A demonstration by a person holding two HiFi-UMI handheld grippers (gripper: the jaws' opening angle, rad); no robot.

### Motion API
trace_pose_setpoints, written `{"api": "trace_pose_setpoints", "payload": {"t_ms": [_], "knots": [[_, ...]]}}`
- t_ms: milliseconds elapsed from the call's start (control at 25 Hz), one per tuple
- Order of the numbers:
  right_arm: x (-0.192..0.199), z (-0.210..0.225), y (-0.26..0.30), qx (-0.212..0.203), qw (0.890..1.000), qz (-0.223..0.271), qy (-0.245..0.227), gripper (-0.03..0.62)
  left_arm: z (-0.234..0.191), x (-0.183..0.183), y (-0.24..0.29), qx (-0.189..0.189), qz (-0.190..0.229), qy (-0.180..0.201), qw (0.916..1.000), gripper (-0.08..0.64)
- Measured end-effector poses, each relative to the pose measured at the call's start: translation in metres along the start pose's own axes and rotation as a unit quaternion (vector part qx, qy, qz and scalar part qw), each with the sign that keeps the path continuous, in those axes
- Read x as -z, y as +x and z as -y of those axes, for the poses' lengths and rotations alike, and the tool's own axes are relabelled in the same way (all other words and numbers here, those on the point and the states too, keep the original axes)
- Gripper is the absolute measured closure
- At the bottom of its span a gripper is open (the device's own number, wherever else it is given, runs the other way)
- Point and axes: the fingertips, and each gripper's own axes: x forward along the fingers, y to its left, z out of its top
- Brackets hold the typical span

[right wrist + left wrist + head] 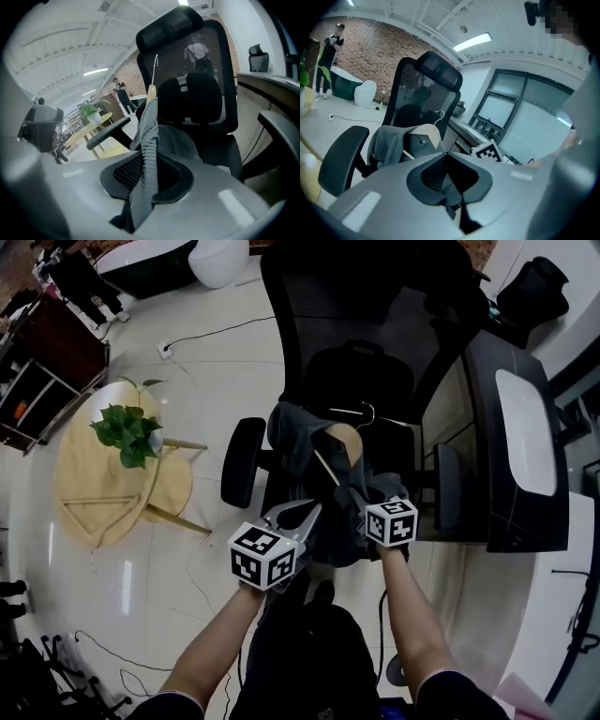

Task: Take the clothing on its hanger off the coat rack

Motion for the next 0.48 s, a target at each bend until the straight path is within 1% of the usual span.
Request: {"api": "trace_pose_setpoints", "payload": {"t_ms": [160,240,360,440,480], "knots": [[0.020,0.012,0.020,0.018,0.999,-0.002,0.042,0.529,-0.008,0.017,0.003,0.002,-0.016,-0.007,0.9999,0.548],[0.020,0.021,0.023,0.038,0.998,0.001,0.042,0.516,-0.011,0.019,0.005,0.003,-0.016,-0.009,0.9998,0.548],[0.009,0.035,0.018,0.072,0.996,0.023,0.036,0.465,-0.013,0.016,0.006,0.001,-0.012,-0.009,0.9999,0.548],[0.003,0.040,0.008,0.087,0.995,0.034,0.029,0.437,-0.012,0.017,0.006,0.003,-0.013,-0.008,0.9999,0.548],[0.000,0.042,0.002,0.092,0.995,0.039,0.025,0.433,-0.011,0.017,0.007,0.004,-0.014,-0.007,0.9999,0.548]]}}
